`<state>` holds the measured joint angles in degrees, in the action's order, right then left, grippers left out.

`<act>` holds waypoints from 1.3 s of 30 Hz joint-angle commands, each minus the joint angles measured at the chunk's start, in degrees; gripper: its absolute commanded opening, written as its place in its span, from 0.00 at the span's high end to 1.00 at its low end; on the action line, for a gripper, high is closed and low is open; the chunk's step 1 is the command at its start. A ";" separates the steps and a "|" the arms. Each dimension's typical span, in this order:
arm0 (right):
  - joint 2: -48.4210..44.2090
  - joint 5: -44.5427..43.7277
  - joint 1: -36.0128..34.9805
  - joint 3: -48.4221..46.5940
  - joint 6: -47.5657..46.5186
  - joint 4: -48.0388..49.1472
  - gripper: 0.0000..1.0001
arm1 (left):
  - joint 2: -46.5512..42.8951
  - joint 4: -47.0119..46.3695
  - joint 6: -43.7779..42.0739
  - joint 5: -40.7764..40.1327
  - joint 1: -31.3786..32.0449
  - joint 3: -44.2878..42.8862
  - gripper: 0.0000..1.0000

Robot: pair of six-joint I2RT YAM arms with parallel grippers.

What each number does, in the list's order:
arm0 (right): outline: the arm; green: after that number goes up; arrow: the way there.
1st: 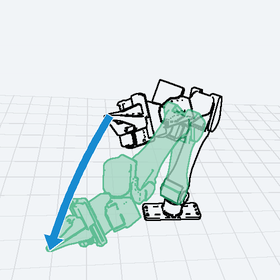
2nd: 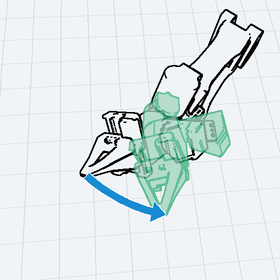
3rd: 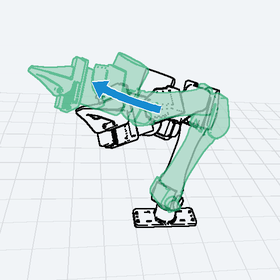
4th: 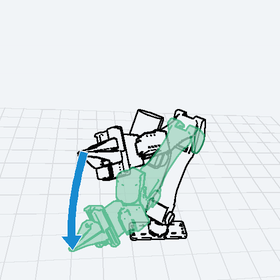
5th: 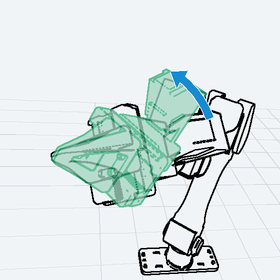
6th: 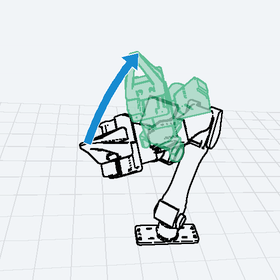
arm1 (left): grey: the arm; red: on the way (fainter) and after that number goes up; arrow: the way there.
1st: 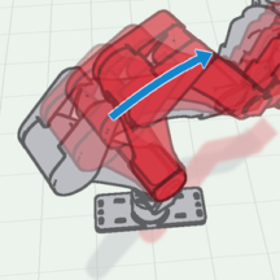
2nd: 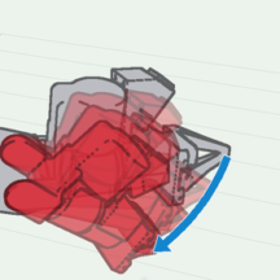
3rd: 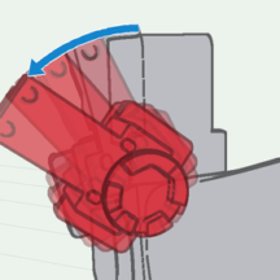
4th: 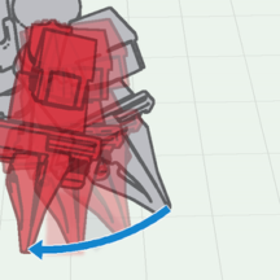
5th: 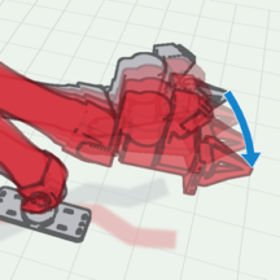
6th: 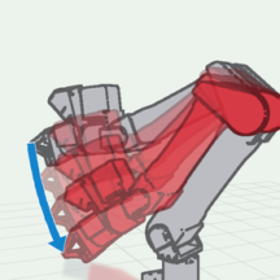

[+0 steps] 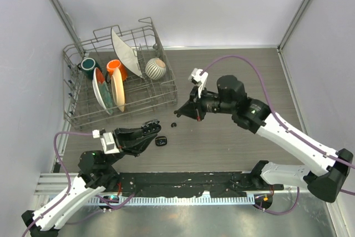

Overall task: Insert the wireless bluetooth earbuds into the charging case
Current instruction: Pick up the earbud from the center of the board, then place the earbud in the charging case.

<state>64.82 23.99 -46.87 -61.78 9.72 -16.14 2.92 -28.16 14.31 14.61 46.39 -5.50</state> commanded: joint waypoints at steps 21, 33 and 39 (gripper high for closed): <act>10.59 9.94 -16.76 -33.14 -27.90 -29.73 0.99 | 12.99 -14.46 3.53 15.62 0.10 -3.99 1.00; 12.79 9.06 -19.31 -33.58 -30.19 -28.68 0.99 | 17.03 -19.12 6.26 20.37 0.10 -4.79 1.00; 13.84 8.27 -20.01 -34.28 -30.90 -28.51 0.99 | 18.17 -20.09 6.88 21.59 0.10 -5.05 1.00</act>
<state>78.04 33.17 -66.15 -93.17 -19.75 -46.19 20.40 -44.10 20.40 34.46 46.39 -7.77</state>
